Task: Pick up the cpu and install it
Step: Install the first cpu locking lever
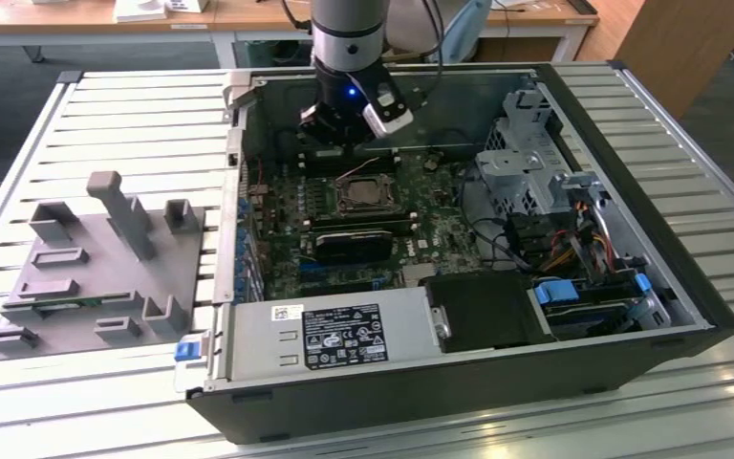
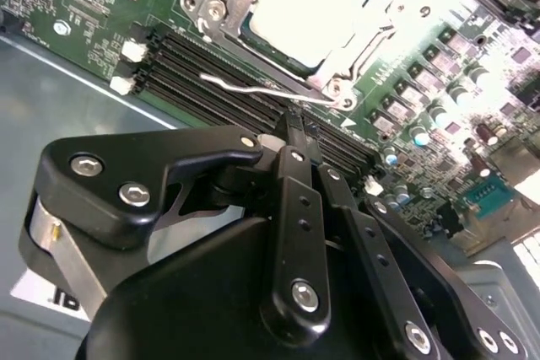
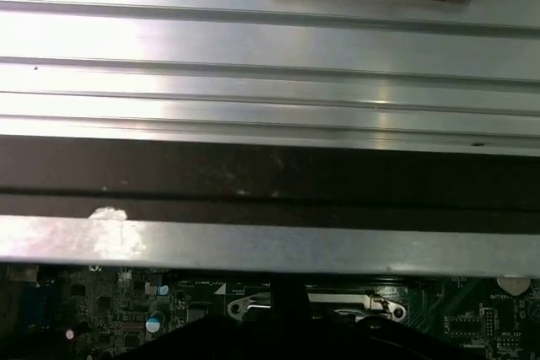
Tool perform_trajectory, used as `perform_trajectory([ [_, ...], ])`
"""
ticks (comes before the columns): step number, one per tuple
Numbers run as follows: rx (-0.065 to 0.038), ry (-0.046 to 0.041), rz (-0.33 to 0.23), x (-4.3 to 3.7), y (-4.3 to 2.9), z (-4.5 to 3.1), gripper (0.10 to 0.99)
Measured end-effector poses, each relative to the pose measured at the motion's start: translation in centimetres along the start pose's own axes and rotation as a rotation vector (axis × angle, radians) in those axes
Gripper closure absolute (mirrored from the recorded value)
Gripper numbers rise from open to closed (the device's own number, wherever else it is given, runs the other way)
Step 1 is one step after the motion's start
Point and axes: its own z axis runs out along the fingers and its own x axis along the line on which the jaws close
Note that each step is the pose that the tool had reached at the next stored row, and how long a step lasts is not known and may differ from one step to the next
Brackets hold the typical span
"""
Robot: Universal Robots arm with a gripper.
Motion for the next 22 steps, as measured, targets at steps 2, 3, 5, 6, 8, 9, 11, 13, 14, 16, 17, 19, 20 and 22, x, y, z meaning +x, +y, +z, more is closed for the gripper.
perform_trajectory([
  [2, 0.000, 0.0000, 0.000, -0.10, -0.01, 0.02, 0.980],
  [3, 0.000, -0.0001, 0.000, -0.12, -0.01, 0.03, 0.980],
  [5, 0.000, 0.0000, 0.000, -0.12, -0.01, 0.06, 0.980],
  [6, 0.000, 0.0000, 0.000, -0.13, -0.02, 0.07, 0.980],
  [8, 0.000, 0.0000, 0.000, -0.16, -0.03, 0.10, 0.980],
  [9, 0.000, 0.0000, 0.000, -0.16, -0.04, 0.11, 0.980],
  [11, 0.000, 0.0001, 0.000, -0.17, -0.05, 0.13, 0.980],
  [13, 0.000, -0.0001, 0.000, -0.18, -0.06, 0.16, 0.980],
  [14, 0.000, 0.0000, 0.000, -0.19, -0.06, 0.17, 0.980],
  [16, 0.000, 0.0000, 0.000, -0.22, -0.06, 0.18, 0.980],
  [17, 0.000, 0.0000, 0.000, -0.23, -0.07, 0.18, 0.980],
  [19, 0.000, 0.0000, 0.000, -0.29, -0.07, 0.19, 0.980],
  [20, 0.000, -0.0002, 0.000, -0.32, -0.07, 0.21, 0.980],
  [22, 0.000, -0.0001, 0.000, -0.47, -0.07, 0.23, 0.980],
])
